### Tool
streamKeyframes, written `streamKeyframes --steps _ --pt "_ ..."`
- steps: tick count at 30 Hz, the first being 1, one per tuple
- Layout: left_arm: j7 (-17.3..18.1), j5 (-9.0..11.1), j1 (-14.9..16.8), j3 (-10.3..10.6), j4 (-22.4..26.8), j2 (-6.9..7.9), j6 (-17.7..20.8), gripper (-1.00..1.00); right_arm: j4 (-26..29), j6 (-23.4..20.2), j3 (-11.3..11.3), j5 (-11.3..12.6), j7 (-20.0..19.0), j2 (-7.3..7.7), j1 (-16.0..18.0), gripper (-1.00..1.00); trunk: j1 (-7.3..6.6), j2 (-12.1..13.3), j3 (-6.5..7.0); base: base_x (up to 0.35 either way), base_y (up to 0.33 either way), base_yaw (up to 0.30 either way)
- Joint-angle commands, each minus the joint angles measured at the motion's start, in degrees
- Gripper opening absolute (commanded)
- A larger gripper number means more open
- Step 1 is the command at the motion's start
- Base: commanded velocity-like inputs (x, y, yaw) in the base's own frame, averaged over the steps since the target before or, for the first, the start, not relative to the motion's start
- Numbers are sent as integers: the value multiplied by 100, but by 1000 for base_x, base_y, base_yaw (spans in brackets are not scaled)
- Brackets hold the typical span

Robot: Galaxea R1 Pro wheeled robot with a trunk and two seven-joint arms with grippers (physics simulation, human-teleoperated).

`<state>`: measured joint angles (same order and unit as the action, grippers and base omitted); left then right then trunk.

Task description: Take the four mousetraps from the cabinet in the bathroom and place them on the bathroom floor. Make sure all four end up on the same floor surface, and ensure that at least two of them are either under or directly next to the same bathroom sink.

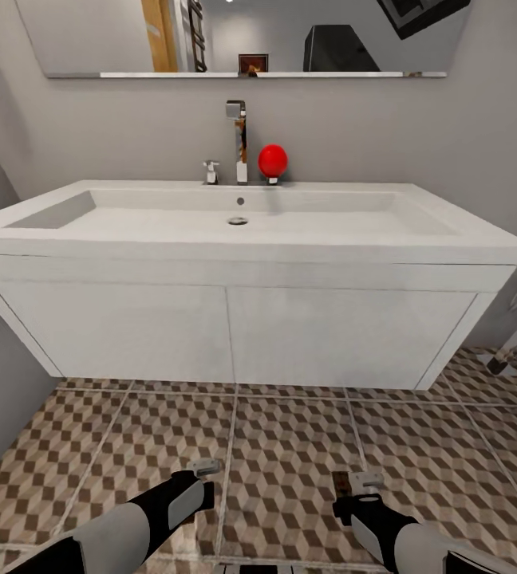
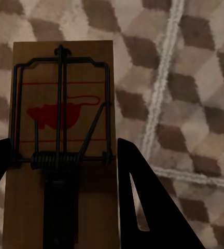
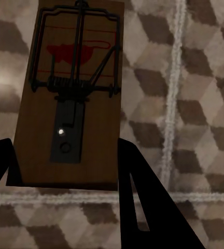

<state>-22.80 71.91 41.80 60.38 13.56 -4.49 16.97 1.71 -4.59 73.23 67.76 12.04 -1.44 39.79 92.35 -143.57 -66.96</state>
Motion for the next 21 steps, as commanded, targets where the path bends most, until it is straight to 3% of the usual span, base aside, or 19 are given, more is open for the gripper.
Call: streamKeyframes --steps 1,8,13,18,21 --pt "-32 11 4 37 9 5 -25 -100 16 -33 46 43 49 -4 3 -100 -1 -2 -5 25 0 0" --pt "-56 -18 5 40 11 -6 -199 -100 -11 -111 40 48 93 -8 40 -100 -1 -2 -5 229 0 0" --pt "-93 -150 47 57 343 -34 -192 -100 -12 -565 26 52 107 -17 254 -100 -1 -2 -5 93 0 0" --pt "-122 -813 70 35 850 -43 -161 -100 -19 -1067 11 92 316 -23 803 -100 -1 -2 -5 12 0 0" --pt "-127 -927 269 21 860 -48 -117 -100 -8 -1388 -5 103 469 -20 1039 -100 -1 -2 -5 1 0 0"
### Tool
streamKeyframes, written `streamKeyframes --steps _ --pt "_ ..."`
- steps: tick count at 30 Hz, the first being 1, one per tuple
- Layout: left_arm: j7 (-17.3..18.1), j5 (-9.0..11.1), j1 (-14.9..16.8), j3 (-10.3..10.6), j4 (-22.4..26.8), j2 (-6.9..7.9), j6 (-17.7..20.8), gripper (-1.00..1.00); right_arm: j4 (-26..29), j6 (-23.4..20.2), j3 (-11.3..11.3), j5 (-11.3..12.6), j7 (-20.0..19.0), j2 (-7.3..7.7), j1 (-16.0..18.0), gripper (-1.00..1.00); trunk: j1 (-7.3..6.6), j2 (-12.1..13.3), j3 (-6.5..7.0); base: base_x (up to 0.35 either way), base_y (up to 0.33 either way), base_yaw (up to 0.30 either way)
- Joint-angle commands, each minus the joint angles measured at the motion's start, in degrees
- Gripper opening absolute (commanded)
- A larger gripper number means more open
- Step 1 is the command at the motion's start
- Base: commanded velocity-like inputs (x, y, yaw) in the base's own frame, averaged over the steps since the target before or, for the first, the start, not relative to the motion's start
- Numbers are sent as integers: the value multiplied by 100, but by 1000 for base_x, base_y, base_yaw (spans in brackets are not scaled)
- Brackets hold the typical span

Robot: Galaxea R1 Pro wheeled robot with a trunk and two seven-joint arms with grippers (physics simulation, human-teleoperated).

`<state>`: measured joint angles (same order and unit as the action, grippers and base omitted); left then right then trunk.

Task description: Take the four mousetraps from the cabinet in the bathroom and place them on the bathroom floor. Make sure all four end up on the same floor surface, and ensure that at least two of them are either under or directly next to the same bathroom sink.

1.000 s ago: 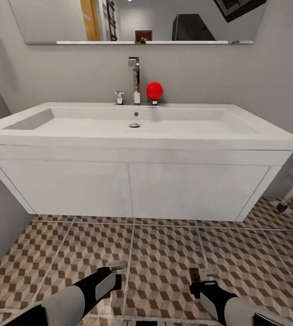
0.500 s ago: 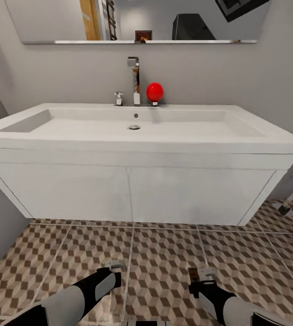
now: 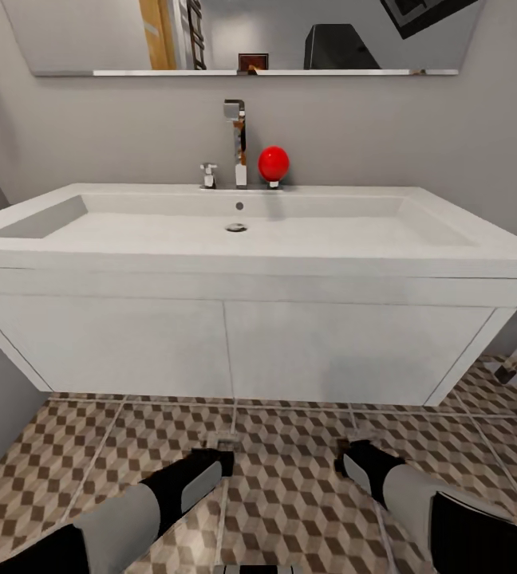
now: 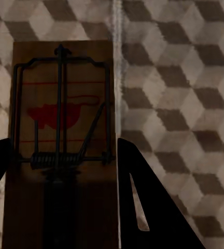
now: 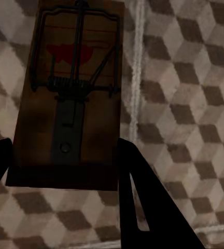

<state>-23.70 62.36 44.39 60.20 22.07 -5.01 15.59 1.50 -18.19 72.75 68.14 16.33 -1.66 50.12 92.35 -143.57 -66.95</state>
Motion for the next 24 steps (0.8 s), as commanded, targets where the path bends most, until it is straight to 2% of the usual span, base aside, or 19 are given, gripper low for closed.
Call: streamKeyframes --steps 1,5,8,9,12,24 --pt "-42 21 119 22 -93 13 27 -100 15 -79 40 66 57 5 91 -100 -1 -2 -6 0 0 0" --pt "-86 16 544 -93 -841 -1 40 -100 37 -129 32 68 73 -3 270 -100 -1 -2 -6 0 0 0" --pt "-464 10 696 -104 -1021 18 41 -100 45 -132 33 68 72 -18 298 -100 -1 -2 -6 0 0 0" --pt "-622 4 741 -104 -1051 12 45 -100 40 -132 31 68 72 -22 300 -100 -1 -2 -6 0 0 0" --pt "-798 -2 797 -99 -1083 29 66 -100 35 -131 29 68 72 -26 297 -100 -1 -2 -6 0 0 0" --pt "-823 -21 808 -64 -1039 40 1 -100 37 -115 29 59 61 -37 290 -100 -1 -2 -6 29 0 0"
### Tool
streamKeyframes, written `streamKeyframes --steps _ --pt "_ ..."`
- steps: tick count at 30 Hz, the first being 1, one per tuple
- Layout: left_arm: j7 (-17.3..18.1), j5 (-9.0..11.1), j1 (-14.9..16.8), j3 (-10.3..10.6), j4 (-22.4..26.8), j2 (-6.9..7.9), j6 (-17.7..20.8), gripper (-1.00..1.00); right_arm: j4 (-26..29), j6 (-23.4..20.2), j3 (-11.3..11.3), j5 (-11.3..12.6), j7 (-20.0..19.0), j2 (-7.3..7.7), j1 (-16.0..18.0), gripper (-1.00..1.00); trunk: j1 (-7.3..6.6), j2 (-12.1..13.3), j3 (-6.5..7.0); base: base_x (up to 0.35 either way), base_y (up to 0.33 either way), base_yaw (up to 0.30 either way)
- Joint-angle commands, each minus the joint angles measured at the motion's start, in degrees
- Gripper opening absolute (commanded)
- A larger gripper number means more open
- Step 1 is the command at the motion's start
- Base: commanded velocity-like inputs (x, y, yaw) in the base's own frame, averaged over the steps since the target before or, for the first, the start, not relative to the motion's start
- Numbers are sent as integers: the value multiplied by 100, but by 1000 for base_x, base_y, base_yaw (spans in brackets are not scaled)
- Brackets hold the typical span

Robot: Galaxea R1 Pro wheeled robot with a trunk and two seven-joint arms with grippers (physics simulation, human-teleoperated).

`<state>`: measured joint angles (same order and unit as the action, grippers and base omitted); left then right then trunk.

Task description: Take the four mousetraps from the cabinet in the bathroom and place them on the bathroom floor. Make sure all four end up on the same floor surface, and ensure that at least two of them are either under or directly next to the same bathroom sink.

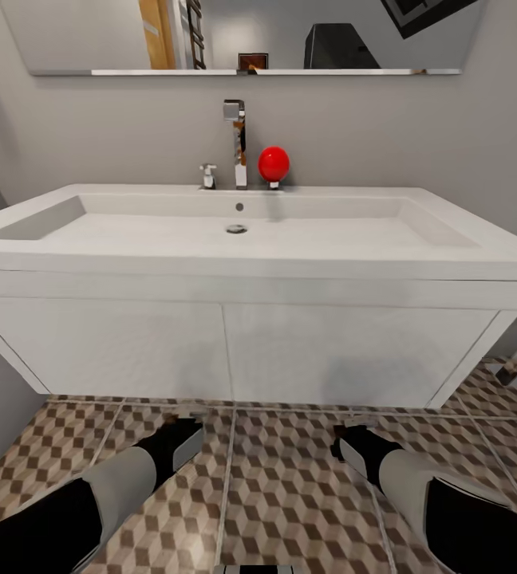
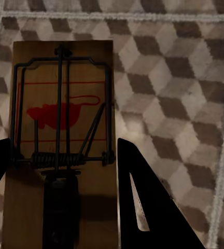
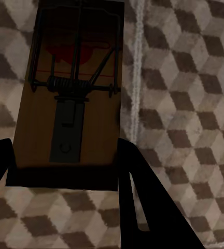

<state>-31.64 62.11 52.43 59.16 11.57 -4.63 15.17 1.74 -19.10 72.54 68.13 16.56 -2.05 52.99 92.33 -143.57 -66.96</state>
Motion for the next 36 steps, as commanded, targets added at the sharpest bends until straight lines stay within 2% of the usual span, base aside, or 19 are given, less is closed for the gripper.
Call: streamKeyframes --steps 1,10,16,25,36 --pt "-28 3 4 42 12 0 45 -100 16 -24 49 65 35 -2 2 -100 1 -2 -5 280 0 0" --pt "-16 23 -2 43 5 -21 84 -100 -9 -38 46 85 31 1 1 -100 1 -2 -5 124 0 0" --pt "13 61 -4 20 -51 -23 485 -100 -16 -41 49 83 31 -1 -8 -100 1 -2 -5 1 0 0" --pt "-12 71 -13 20 21 -54 511 -100 -8 -34 58 78 17 0 -21 -100 1 -2 -5 0 0 0" --pt "-12 73 -13 8 21 -56 518 -100 6 -25 60 70 -4 -5 -33 -100 30 -17 -249 0 0 0"
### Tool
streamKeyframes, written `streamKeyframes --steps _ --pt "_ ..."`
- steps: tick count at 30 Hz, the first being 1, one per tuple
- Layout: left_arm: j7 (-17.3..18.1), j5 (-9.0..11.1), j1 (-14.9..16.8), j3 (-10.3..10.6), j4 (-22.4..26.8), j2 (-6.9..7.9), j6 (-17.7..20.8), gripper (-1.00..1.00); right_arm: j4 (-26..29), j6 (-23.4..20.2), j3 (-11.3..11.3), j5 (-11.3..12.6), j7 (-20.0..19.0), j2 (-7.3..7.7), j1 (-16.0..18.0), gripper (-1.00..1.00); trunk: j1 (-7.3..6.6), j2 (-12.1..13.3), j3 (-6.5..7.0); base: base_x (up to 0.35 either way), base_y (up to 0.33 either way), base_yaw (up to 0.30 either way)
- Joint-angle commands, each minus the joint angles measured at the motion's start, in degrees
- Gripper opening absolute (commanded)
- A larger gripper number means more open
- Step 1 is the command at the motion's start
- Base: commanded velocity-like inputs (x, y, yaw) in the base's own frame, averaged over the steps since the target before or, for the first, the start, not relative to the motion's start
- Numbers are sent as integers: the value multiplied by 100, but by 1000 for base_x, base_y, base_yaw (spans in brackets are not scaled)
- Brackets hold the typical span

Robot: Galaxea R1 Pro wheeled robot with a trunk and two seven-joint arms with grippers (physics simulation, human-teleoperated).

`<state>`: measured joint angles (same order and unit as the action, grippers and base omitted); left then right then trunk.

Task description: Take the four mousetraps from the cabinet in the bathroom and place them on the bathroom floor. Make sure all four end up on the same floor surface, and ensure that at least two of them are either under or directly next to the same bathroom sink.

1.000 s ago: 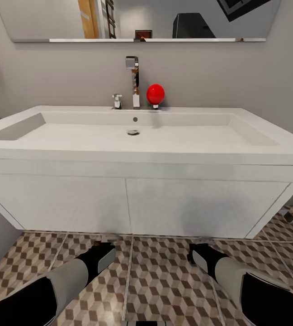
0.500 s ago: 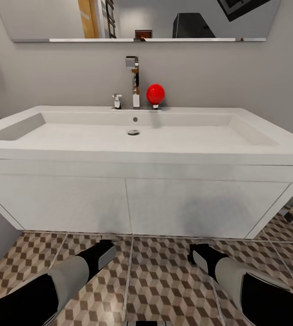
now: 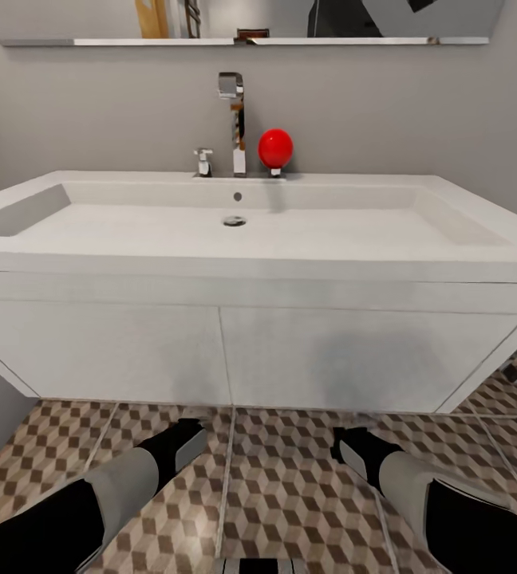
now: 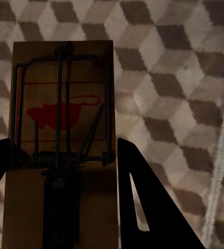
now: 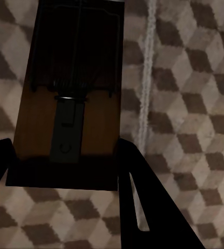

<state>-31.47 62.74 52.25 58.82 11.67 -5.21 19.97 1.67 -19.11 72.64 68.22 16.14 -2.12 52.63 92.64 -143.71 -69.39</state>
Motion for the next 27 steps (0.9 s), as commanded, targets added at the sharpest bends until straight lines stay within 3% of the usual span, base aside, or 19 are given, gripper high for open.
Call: streamKeyframes --steps 1,27 --pt "-27 11 4 41 11 3 36 -100 13 -23 53 60 39 2 2 -100 1 -4 -27 0 0 0" --pt "-17 11 4 41 11 3 25 -100 23 170 57 25 39 21 -8 -100 68 -39 -603 0 0 0"
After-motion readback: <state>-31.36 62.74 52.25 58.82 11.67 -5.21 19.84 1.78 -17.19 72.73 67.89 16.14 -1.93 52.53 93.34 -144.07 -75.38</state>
